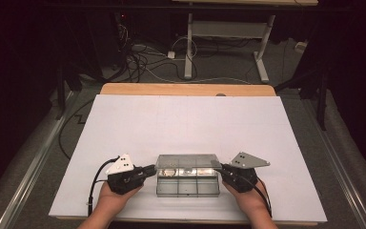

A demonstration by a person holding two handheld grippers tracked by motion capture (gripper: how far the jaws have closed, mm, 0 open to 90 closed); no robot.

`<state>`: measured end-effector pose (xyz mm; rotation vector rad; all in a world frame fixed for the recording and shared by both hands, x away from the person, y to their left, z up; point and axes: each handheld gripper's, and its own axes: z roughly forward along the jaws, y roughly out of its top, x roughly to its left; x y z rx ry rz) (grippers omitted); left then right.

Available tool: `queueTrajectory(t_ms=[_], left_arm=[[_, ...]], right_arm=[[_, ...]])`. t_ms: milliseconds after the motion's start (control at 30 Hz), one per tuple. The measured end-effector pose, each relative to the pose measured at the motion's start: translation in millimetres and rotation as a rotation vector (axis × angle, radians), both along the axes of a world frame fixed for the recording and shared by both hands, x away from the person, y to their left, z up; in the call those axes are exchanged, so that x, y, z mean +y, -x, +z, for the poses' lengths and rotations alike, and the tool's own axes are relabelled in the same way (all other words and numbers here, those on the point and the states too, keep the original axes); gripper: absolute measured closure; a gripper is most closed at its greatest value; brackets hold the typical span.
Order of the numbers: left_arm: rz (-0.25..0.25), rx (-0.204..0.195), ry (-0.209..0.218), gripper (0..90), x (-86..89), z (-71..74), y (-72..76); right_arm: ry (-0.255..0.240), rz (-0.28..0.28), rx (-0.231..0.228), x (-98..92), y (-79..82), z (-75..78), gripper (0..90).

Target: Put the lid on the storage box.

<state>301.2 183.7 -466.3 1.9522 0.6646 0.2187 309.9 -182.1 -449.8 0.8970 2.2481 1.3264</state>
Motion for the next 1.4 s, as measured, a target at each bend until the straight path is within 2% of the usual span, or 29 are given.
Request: queueTrajectory(t_ms=[33, 133, 433, 667, 767, 900, 1000, 1133, 1233, 1300, 1333, 1400], left_arm=[[-0.007, -0.008, -0.005, 84.6, -2.2, 0.9, 1.7], [-0.023, 0.001, 0.019, 85.1, -6.2, 0.9, 3.2], [-0.019, 0.000, 0.028, 85.1, -5.7, -3.4, 7.2], [-0.023, 0.003, 0.007, 85.1, -4.3, -7.7, 9.5], [-0.022, 0.002, 0.002, 85.1, -3.3, -8.5, 10.5], [-0.019, 0.002, 0.005, 85.1, -0.7, -9.1, 12.1], [-0.013, -0.002, -0.005, 85.1, 1.7, -10.1, 13.4], [-0.008, 0.001, -0.019, 85.0, 4.6, -12.7, 15.7], [0.004, 0.006, -0.027, 85.0, 8.2, -15.6, 15.5], [0.020, 0.006, -0.043, 84.9, 10.8, -18.0, 13.4], [0.030, 0.008, -0.047, 84.9, 12.2, -18.9, 12.2], [0.046, 0.006, -0.055, 84.7, 15.6, -19.5, 9.8]], right_arm=[[0.003, 0.000, 0.001, -0.2, 1.2, -0.3, 90.0], [0.005, -0.001, 0.001, -2.1, 4.9, -2.2, 90.0], [0.008, -0.002, -0.002, -12.3, 15.2, -5.4, 90.0], [0.010, -0.052, 0.010, -29.7, 18.1, -11.4, 89.0], [0.027, -0.082, 0.031, -35.6, 17.9, -17.7, 82.4], [0.097, -0.119, 0.071, -38.3, 15.7, -25.2, 68.6], [0.138, -0.130, 0.111, -37.4, 11.7, -29.0, 54.9], [0.150, -0.149, 0.169, -36.9, 6.7, -32.8, 33.5], [0.146, -0.173, 0.168, -38.4, 4.8, -33.0, 15.0], [0.138, -0.188, 0.192, -39.0, 3.3, -33.1, 4.4], [0.139, -0.198, 0.188, -39.3, 2.8, -33.1, 0.6], [0.134, -0.205, 0.182, -39.7, 2.9, -32.7, 0.6]])
